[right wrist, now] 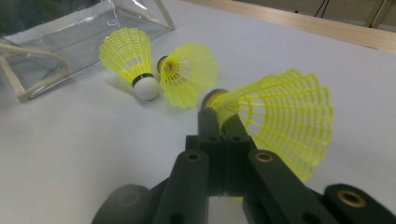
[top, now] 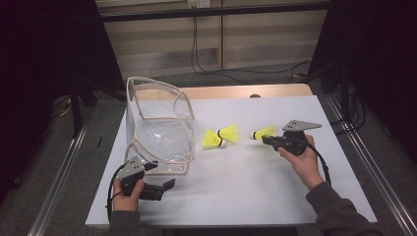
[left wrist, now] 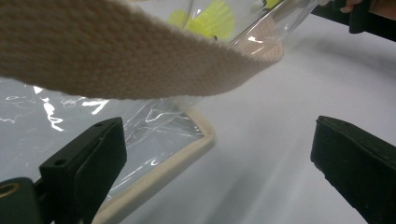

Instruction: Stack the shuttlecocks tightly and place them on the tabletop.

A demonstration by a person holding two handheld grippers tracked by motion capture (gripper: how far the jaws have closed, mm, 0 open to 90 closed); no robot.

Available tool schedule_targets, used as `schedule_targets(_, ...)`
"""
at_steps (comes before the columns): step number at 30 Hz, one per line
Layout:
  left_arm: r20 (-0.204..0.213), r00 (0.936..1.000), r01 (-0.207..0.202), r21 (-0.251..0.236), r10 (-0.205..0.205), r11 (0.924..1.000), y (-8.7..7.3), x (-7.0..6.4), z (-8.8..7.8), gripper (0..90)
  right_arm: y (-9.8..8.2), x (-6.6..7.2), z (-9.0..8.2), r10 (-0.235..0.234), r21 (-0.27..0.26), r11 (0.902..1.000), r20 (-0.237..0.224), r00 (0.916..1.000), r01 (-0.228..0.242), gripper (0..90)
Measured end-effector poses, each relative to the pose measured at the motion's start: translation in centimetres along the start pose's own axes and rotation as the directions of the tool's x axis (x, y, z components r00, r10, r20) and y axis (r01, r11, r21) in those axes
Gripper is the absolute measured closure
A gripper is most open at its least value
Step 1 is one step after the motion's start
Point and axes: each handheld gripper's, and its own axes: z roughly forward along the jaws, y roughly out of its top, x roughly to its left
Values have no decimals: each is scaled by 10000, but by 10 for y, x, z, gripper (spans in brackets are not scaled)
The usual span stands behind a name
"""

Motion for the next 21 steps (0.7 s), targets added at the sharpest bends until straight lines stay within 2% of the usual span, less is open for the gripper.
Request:
schedule_targets(3, 0, 10000, -4, 5, 4, 10000, 0, 0, 0, 37, 3, 0, 2, 267, -163, 9995, -150, 9995, -269, 894)
schedule_targets(10, -6, 10000, -31, -2, 31, 10000, 0, 0, 0, 36, 3, 0, 11, 251, -61, 9997, -127, 9996, -252, 894)
schedule_targets(21, 26, 10000, -21, 26, 21, 10000, 0, 0, 1, 36, 3, 1, 24, 684, -148, 9975, -309, 9972, -689, 894)
